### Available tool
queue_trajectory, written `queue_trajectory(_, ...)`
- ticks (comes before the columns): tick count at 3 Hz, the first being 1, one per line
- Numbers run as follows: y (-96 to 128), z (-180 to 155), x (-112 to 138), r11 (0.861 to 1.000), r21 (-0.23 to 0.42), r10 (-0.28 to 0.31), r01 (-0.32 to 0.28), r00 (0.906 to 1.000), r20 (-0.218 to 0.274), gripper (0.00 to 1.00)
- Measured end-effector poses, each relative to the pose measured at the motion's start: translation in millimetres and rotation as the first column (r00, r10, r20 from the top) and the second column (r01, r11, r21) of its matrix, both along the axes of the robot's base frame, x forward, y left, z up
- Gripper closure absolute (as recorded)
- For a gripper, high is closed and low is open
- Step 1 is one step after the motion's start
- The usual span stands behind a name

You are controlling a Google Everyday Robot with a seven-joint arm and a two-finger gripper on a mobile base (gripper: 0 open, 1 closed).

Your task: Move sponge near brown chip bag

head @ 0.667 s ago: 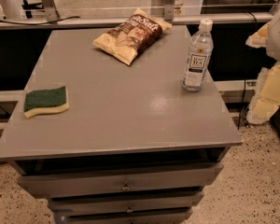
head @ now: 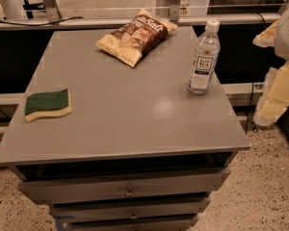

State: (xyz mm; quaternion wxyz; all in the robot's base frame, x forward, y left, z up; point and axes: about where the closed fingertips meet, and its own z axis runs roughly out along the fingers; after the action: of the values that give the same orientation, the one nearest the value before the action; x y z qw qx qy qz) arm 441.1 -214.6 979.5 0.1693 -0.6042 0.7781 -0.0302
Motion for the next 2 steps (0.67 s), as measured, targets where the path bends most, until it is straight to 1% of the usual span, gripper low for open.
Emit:
queue_trajectory(1,40,-12,4,0.994,0.091,0.053,-0.054,0.9985,0.013,0.0)
queue_trajectory(2,118,-30,-1,0.962,0.241,0.121,-0.125,0.9921,0.032,0.0)
